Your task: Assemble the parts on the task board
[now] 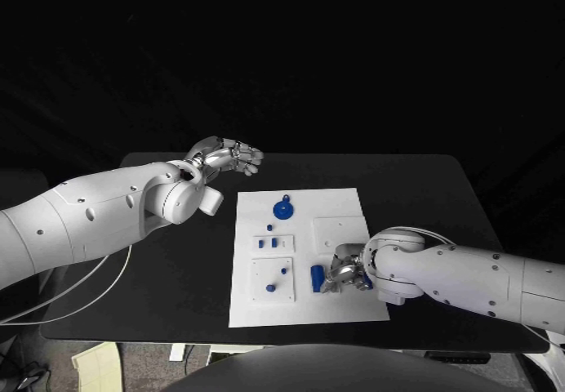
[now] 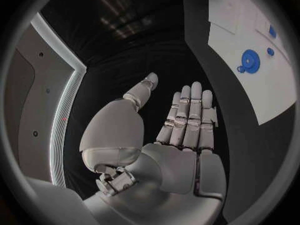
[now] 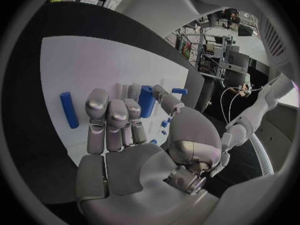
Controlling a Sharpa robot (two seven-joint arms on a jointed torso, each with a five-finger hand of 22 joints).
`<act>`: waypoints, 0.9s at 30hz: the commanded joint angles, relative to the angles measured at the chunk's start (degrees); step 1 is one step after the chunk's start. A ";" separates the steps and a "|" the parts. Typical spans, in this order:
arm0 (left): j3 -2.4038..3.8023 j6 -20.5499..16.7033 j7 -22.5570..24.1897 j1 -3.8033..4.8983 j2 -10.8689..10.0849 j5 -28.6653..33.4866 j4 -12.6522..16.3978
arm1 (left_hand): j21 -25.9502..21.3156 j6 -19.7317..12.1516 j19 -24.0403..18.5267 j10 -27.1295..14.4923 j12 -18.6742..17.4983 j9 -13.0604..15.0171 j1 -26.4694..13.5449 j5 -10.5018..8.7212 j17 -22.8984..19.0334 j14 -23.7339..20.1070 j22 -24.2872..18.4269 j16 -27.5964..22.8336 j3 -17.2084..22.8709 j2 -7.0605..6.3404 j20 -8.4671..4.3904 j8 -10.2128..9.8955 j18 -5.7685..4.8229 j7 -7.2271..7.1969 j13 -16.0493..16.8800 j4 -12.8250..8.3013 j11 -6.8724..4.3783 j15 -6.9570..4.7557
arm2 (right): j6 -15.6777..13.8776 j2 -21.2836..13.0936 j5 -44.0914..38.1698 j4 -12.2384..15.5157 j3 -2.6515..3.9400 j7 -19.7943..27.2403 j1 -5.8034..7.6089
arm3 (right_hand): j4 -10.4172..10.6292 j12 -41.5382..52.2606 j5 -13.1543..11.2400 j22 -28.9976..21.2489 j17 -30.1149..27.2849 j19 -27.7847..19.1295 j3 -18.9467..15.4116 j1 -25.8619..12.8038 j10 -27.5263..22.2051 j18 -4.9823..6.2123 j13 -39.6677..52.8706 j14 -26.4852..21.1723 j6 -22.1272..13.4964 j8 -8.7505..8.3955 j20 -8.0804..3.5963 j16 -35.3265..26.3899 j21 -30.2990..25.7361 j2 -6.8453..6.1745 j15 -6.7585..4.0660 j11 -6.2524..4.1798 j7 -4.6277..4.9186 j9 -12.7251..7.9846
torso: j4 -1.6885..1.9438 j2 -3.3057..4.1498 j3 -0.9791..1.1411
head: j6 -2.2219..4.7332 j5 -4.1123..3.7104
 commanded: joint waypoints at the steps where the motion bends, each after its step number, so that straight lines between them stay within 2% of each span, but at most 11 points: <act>1: -0.02 0.76 0.27 0.04 0.02 0.26 -0.01 | -0.38 -0.37 0.31 0.01 -0.21 -0.09 -0.29 -0.10 0.07 0.40 0.07 -0.24 0.10 0.17 0.09 0.21 0.93 -0.20 -0.09 0.34 0.23 -0.11 | 0.71 0.61 -1.83 -1.16 -0.11 -1.18 -0.37 | -0.44 -0.20 0.14 0.51 0.07 -0.05 0.16 0.30 0.18 4.85 0.10 -0.14 -0.25 -0.45 0.38 -0.31 0.04 -0.57 -0.36 -0.07 -0.04 -0.30 | 0.11 -0.01 0.00 | -0.22 -0.08; 2: -0.03 0.77 0.27 0.04 0.01 0.26 0.05 | -0.38 -0.37 0.31 0.01 -0.21 -0.10 -0.29 -0.10 0.08 0.40 0.07 -0.24 0.10 0.16 0.09 0.21 0.93 -0.20 -0.09 0.33 0.22 -0.10 | 0.75 0.66 -2.05 -1.38 -0.11 -1.16 -0.44 | -0.70 -0.18 0.86 0.52 0.10 -0.05 0.23 0.28 0.24 4.85 0.18 -0.12 -0.20 -0.50 0.44 -0.34 0.05 -0.78 -0.33 -0.04 -0.03 -0.32 | 0.12 -0.02 -0.01 | -0.16 -0.09; 3: -0.03 0.77 0.29 0.04 0.00 0.26 0.07 | -0.39 -0.37 0.31 0.01 -0.22 -0.10 -0.29 -0.10 0.08 0.40 0.07 -0.25 0.09 0.15 0.09 0.21 0.93 -0.20 -0.09 0.33 0.22 -0.10 | 0.71 0.62 -2.06 -1.50 -0.11 -1.18 -0.52 | -1.06 -0.16 3.18 0.57 0.17 0.00 -0.05 -0.09 0.31 4.85 0.28 -0.09 -0.12 -0.56 0.52 -0.35 0.13 -0.88 -0.31 -0.02 0.00 -0.32 | 0.12 -0.03 0.00 | -0.20 -0.08; 4: -0.04 0.73 0.29 0.04 -0.03 0.26 0.07 | -0.39 -0.37 0.31 0.01 -0.22 -0.10 -0.30 -0.10 0.09 0.40 0.08 -0.25 0.09 0.14 0.09 0.21 0.93 -0.20 -0.09 0.33 0.22 -0.10 | 0.72 0.60 -2.07 -1.60 -0.11 -1.21 -0.55 | -1.33 -0.21 3.84 0.58 0.20 0.02 -0.31 -0.29 0.28 4.85 0.28 -0.07 -0.09 -0.60 0.56 -0.36 0.16 -0.73 -0.30 -0.01 0.00 -0.32 | 0.12 -0.03 -0.01 | -0.24 -0.04; 11: -0.07 0.69 0.29 0.04 -0.11 0.09 0.12 | -0.42 -0.37 0.30 0.01 -0.22 -0.10 -0.26 -0.10 0.12 0.39 0.10 -0.29 0.10 0.11 0.09 0.22 0.93 -0.20 -0.09 0.29 0.19 -0.10 | 1.57 0.71 -1.93 -1.94 -0.11 -1.12 -0.58 | -1.59 -0.25 4.42 0.56 0.26 0.02 -0.48 -0.57 0.33 4.85 0.34 -0.04 -0.02 -0.68 0.60 -0.42 0.14 -0.26 -0.30 -0.02 0.00 -0.33 | -0.01 -0.02 0.02 | -0.27 0.15; 13: -0.11 0.65 0.30 0.04 -0.09 -0.34 0.12 | -0.42 -0.37 0.30 0.01 -0.22 -0.10 -0.25 -0.10 0.12 0.39 0.10 -0.30 0.10 0.11 0.09 0.23 0.93 -0.20 -0.09 0.29 0.19 -0.10 | 1.86 0.80 -1.93 -1.97 -0.11 -1.18 -0.61 | -1.37 -0.35 5.28 0.54 0.29 0.01 -0.84 -1.36 0.29 4.85 0.32 -0.02 0.01 -0.75 0.68 -0.46 0.11 -0.95 -0.28 0.00 0.01 -0.36 | 0.02 -0.02 0.03 | -0.27 0.15; 18: -0.30 0.65 0.31 0.04 -0.18 -0.51 0.17 | -0.43 -0.35 0.30 0.01 -0.22 -0.10 -0.22 -0.10 0.14 0.39 0.11 -0.31 0.11 0.10 0.09 0.24 0.94 -0.21 -0.08 0.27 0.19 -0.10 | 2.56 1.05 -1.98 -1.84 -0.12 -1.36 -0.77 | -1.37 -0.34 5.46 0.54 0.32 0.00 -0.97 -1.61 0.34 4.85 0.40 -0.01 0.01 -0.81 0.69 -0.48 0.10 -1.27 -0.28 0.00 0.02 -0.37 | 0.04 -0.01 0.05 | -0.32 0.10; 20: -0.34 0.65 0.30 0.04 -0.20 -0.51 0.16 | -0.43 -0.35 0.30 0.02 -0.22 -0.10 -0.22 -0.10 0.15 0.39 0.11 -0.32 0.11 0.09 0.09 0.24 0.94 -0.21 -0.08 0.27 0.19 -0.10 | 2.70 1.09 -1.99 -1.80 -0.13 -1.42 -0.78 | -1.99 -0.34 5.51 0.56 0.36 0.02 -0.83 -1.08 0.37 4.85 0.46 0.02 0.06 -0.84 0.63 -0.51 0.13 -1.45 -0.31 -0.03 -0.01 -0.36 | 0.02 -0.01 0.05 | -0.35 0.15; 27: -0.40 0.70 0.28 0.04 -0.14 -0.44 0.20 | -0.47 -0.34 0.29 0.02 -0.22 -0.11 -0.11 -0.10 0.21 0.39 0.15 -0.38 0.14 0.06 0.08 0.27 0.94 -0.22 -0.08 0.20 0.17 -0.10 | 2.16 1.19 -2.81 -1.97 -0.34 -1.67 -1.04 | -2.98 -0.45 4.47 0.55 0.44 0.08 -0.87 -0.30 0.38 4.85 0.48 0.07 0.20 -0.90 0.62 -0.59 0.14 -1.58 -0.30 -0.04 -0.02 -0.31 | 0.01 -0.03 0.00 | -0.33 0.10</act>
